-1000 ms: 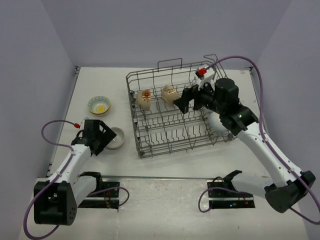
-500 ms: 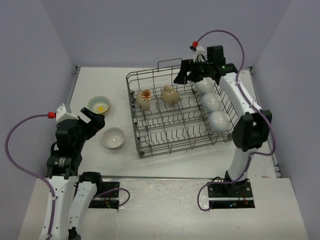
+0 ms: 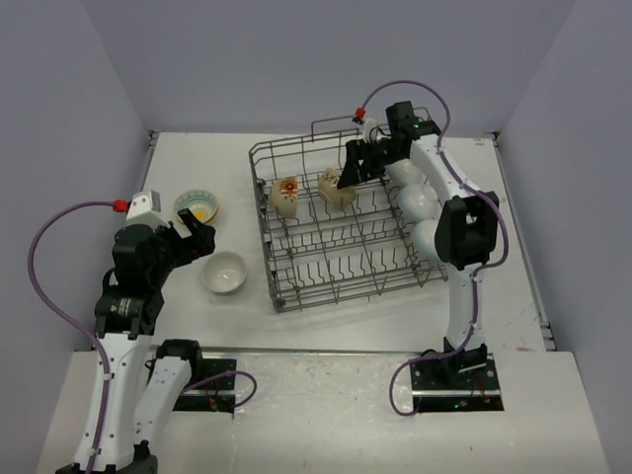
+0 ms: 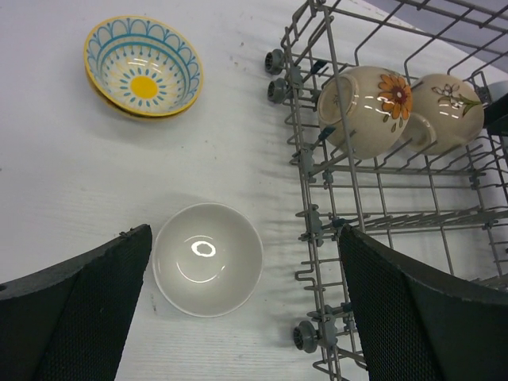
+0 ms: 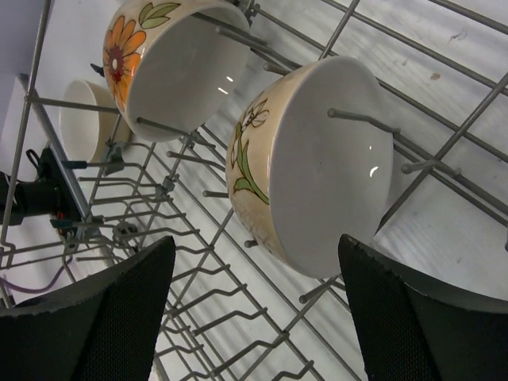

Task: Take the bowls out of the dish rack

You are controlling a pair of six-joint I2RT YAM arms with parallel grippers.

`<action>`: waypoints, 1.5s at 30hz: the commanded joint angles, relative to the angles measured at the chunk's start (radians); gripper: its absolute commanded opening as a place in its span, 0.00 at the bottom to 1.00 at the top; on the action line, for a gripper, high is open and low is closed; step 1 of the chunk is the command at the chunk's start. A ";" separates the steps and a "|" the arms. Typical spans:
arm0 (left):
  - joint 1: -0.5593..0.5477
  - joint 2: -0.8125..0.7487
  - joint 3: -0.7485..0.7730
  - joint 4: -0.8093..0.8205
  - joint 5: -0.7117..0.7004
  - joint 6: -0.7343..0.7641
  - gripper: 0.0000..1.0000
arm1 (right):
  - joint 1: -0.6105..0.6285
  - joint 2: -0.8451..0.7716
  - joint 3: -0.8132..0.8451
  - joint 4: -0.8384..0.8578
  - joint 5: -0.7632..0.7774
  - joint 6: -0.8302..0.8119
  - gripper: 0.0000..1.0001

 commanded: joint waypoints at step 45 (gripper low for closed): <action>0.005 0.002 -0.015 0.085 0.076 0.088 1.00 | 0.012 0.239 0.241 -0.116 -0.235 -0.076 0.32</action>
